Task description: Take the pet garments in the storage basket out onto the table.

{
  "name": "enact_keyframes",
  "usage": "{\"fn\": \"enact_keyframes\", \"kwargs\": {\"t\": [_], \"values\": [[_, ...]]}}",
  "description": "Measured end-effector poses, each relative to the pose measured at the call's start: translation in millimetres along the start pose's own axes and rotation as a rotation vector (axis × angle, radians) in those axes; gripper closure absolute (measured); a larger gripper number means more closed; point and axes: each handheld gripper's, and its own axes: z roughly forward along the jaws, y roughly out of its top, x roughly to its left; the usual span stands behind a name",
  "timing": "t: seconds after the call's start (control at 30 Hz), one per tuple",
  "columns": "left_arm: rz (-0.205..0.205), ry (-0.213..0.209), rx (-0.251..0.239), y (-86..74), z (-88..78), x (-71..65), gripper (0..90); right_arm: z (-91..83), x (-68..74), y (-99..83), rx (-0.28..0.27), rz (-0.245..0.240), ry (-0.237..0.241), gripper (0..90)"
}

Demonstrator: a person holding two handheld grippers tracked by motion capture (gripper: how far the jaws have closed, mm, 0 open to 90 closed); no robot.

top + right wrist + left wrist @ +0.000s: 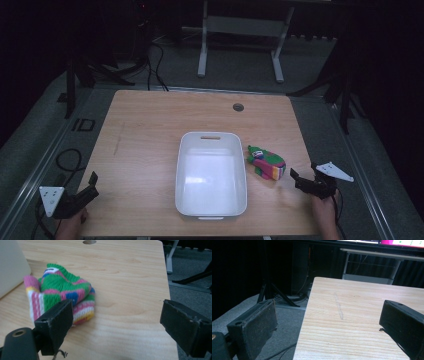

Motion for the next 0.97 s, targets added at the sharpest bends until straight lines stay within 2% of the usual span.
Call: {"fn": "enact_keyframes", "kwargs": {"t": [0.13, 0.27, 0.3, 0.47, 0.53, 0.6, 0.67, 0.87, 0.97], "values": [[-0.002, -0.002, -0.001, 0.0, 0.1, 0.2, 1.8, -8.7, -3.7, -9.0, -0.054, 0.034, -0.039, 12.4], [-0.001, -0.002, 0.001, 0.0, 0.2, 0.1, 1.8, -12.6, -6.6, -11.4, -0.073, 0.048, -0.037, 12.6], [-0.001, -0.002, 0.001, 0.1, 0.1, 0.0, 1.8, -17.4, -8.7, -15.4, -0.091, 0.065, -0.042, 12.7], [0.001, -0.001, 0.002, 0.1, 0.2, -0.1, 1.8, -23.1, -9.6, -24.9, -0.1, 0.045, -0.08, 12.7], [0.001, -0.002, 0.002, 0.1, 0.2, -0.1, 1.8, -26.0, -11.4, -28.4, -0.117, 0.053, -0.076, 12.8], [0.001, -0.002, 0.005, 0.2, 0.4, 0.0, 1.8, -29.1, -14.1, -29.8, -0.137, 0.079, -0.049, 13.0], [0.002, -0.001, 0.004, 0.1, 0.3, -0.1, 1.8, -32.4, -14.3, -30.0, -0.166, 0.084, -0.062, 13.3], [0.005, -0.003, 0.006, 0.2, 0.3, -0.1, 1.8, -30.9, -13.9, -36.3, -0.146, 0.08, -0.109, 13.0], [0.004, -0.004, 0.006, 0.2, 0.3, 0.0, 1.8, -29.5, -13.7, -36.3, -0.139, 0.076, -0.117, 13.1]]}}
